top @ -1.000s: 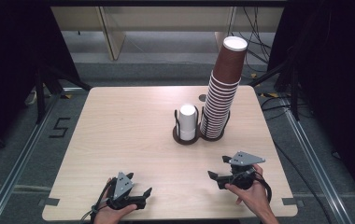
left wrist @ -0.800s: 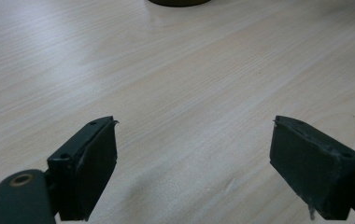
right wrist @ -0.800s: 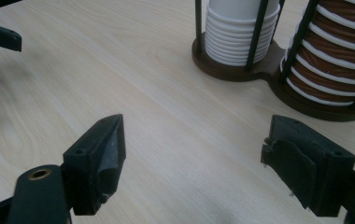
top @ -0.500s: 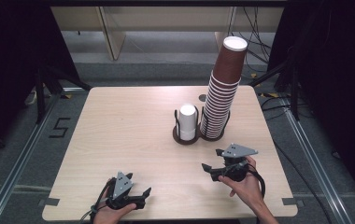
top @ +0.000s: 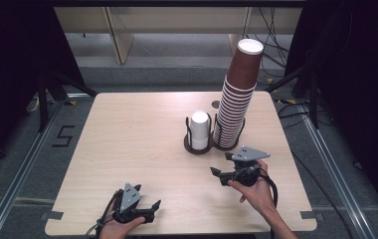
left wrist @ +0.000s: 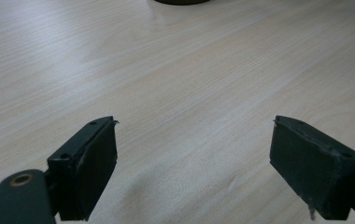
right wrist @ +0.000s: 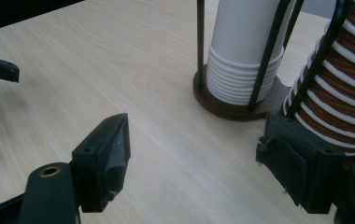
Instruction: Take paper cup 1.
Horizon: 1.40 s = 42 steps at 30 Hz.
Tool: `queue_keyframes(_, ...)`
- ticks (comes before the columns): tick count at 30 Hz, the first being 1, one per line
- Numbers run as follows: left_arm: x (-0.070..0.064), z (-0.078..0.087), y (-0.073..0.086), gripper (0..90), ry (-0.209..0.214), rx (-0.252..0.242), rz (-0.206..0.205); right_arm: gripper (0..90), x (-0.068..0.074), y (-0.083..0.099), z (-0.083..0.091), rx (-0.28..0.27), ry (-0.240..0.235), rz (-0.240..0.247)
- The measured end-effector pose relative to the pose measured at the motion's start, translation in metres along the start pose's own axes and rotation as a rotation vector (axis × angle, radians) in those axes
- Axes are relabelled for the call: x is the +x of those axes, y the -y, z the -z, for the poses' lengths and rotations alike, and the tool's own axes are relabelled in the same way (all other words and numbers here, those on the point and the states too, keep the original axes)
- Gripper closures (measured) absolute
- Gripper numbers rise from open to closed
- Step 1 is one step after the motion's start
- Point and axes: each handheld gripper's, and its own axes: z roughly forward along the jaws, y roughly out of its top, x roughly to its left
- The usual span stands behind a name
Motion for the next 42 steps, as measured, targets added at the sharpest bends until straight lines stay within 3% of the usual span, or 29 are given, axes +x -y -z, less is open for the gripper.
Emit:
queue_keyframes(5, 0.0, 0.0, 0.0, 14.6, 0.0, 0.0, 0.002, 25.6, -0.002, -0.004, -0.002, -0.012, 0.004, 0.019)
queue_keyframes(7, 0.0, 0.0, 0.0, 14.6, 0.0, 0.001, 0.003, 25.8, 0.0, -0.008, -0.003, -0.011, 0.008, -0.008)
queue_keyframes(13, 0.0, 0.0, 0.0, 14.7, 0.001, 0.005, -0.001, 26.6, -0.002, -0.015, -0.005, -0.03, 0.008, 0.017)
queue_keyframes(14, 0.0, 0.0, 0.0, 14.7, 0.001, 0.005, -0.002, 26.6, 0.001, -0.016, -0.005, -0.023, 0.01, -0.018)
queue_keyframes(15, 0.0, 0.0, 0.0, 14.7, 0.0, 0.004, -0.001, 26.9, -0.002, -0.018, -0.006, -0.03, 0.013, 0.012)
queue_keyframes(20, 0.0, 0.0, 0.0, 14.7, 0.0, 0.005, -0.003, 29.5, 0.0, -0.026, -0.009, -0.042, 0.017, -0.011)
queue_keyframes(23, 0.0, 0.0, 0.0, 14.7, -0.001, 0.006, -0.002, 30.2, -0.001, -0.031, -0.012, -0.05, 0.005, 0.003)
queue_keyframes(28, -0.001, 0.0, 0.0, 14.7, 0.0, 0.013, -0.003, 32.1, 0.001, -0.041, -0.018, -0.055, 0.038, 0.007)
queue_keyframes(33, -0.001, 0.0, 0.0, 14.6, 0.002, 0.011, -0.005, 32.1, 0.002, -0.048, -0.023, -0.071, 0.033, -0.003)
queue_keyframes(34, 0.0, 0.001, 0.0, 14.6, 0.003, 0.013, -0.005, 32.1, 0.0, -0.05, -0.024, -0.068, 0.035, 0.014)
queue_keyframes(35, 0.0, 0.001, 0.0, 14.6, 0.002, 0.009, -0.002, 32.3, -0.001, -0.053, -0.025, -0.075, 0.041, -0.008)
queue_keyframes(42, -0.001, 0.0, 0.0, 14.7, 0.003, 0.01, -0.003, 33.8, -0.006, -0.067, -0.034, -0.1, 0.081, -0.009)
